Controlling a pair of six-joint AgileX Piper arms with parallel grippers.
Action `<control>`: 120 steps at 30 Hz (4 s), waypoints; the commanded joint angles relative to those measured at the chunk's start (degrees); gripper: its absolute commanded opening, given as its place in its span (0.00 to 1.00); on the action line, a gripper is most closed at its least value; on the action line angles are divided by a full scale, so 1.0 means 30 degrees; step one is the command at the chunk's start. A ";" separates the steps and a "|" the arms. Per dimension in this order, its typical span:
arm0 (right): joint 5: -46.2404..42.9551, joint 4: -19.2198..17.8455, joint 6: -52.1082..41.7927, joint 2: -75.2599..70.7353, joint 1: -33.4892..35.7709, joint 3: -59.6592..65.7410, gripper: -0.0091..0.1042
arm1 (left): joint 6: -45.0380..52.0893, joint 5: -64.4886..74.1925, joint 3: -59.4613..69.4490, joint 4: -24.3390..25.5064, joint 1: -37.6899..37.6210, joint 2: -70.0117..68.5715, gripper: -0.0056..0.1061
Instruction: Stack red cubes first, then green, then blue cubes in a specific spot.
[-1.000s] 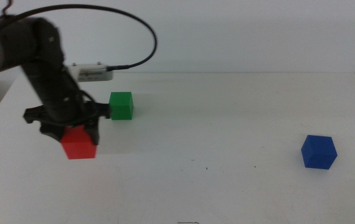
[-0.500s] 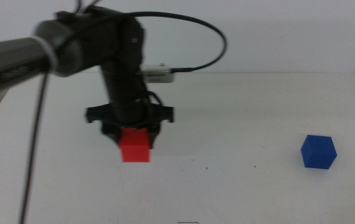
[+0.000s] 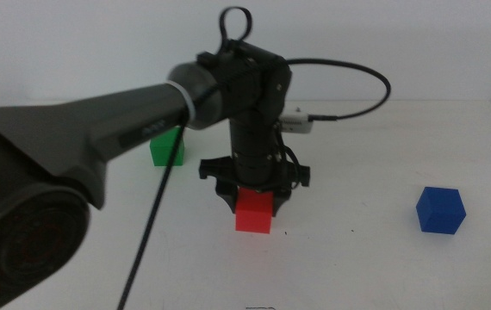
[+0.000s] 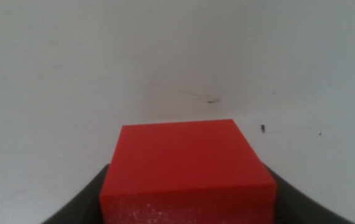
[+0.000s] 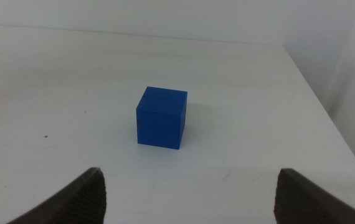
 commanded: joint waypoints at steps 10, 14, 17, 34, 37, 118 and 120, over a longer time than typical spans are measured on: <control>-0.1408 -0.0155 -0.0077 -0.0290 -0.0153 -0.0188 0.89 | -0.0324 0.0353 -0.0725 -0.0780 -0.0614 -0.0221 0.21; -0.1408 -0.0155 -0.0077 -0.0290 -0.0153 -0.0188 0.89 | -0.0488 -0.0092 -0.0725 -0.0780 -0.0614 -0.0101 0.21; -0.1408 -0.0155 -0.0077 -0.0290 -0.0153 -0.0188 0.89 | -0.0664 -0.0164 -0.0725 -0.1035 -0.0635 0.0149 0.21; -0.1408 -0.0155 -0.0077 -0.0290 -0.0153 -0.0188 0.89 | -0.0829 -0.1617 -0.0725 -0.1358 -0.0749 0.0380 0.21; -0.1408 -0.0155 -0.0077 -0.0290 -0.0153 -0.0188 0.89 | -0.0829 -0.1617 -0.0725 -0.1358 -0.0749 0.0380 0.21; -0.1408 -0.0155 -0.0077 -0.0290 -0.0153 -0.0188 0.89 | 0.7053 -0.7376 -0.0707 -0.2547 0.8577 -0.0782 0.89; -0.1408 -0.0155 -0.0077 -0.0290 -0.0153 -0.0188 0.89 | 0.7053 -0.7592 -0.0707 -0.2507 0.8577 -0.0466 0.89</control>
